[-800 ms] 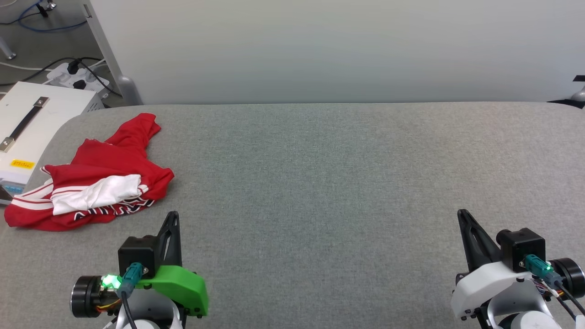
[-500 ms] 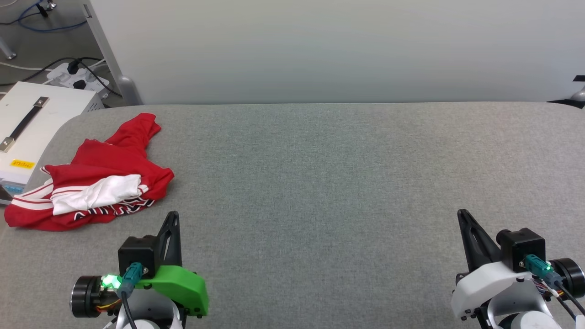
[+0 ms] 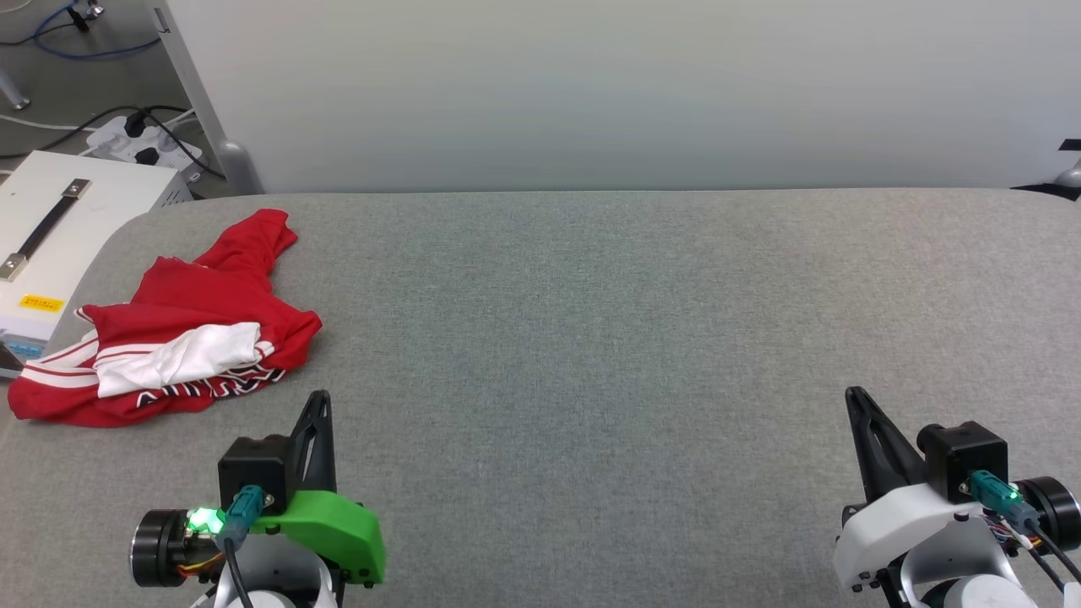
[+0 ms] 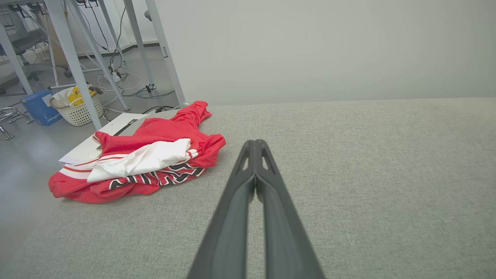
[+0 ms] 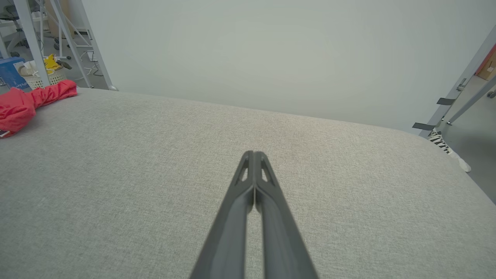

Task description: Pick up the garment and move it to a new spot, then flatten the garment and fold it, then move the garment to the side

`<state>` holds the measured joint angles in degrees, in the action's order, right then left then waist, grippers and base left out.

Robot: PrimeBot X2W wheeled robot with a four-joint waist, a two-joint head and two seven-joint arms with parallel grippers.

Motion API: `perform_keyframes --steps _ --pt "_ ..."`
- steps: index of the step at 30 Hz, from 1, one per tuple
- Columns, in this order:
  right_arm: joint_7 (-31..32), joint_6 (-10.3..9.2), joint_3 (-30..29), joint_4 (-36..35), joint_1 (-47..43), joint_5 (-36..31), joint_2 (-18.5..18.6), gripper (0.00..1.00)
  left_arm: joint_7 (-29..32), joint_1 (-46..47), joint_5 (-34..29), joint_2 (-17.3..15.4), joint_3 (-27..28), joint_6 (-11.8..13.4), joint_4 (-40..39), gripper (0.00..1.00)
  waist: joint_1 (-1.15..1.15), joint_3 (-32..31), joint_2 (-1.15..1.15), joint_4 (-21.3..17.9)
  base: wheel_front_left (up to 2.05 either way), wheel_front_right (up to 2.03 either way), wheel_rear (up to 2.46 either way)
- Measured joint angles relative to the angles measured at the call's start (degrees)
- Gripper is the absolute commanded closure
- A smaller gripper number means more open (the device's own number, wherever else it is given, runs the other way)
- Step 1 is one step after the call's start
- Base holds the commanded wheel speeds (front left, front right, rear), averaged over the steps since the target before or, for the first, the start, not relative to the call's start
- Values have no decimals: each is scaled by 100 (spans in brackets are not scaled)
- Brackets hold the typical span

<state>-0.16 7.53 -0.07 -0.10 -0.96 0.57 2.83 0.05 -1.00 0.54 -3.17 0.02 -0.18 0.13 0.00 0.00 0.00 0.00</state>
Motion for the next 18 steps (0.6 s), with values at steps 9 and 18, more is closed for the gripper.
perform_keyframes --steps 9,18 --pt "0 0 0 0 0 0 0 100 0 0 0 0 -2 0 0 100 0 0 0 0 0 0 0" --pt "0 0 0 0 0 0 0 100 0 0 0 0 0 0 0 100 0 0 0 0 0 0 0"
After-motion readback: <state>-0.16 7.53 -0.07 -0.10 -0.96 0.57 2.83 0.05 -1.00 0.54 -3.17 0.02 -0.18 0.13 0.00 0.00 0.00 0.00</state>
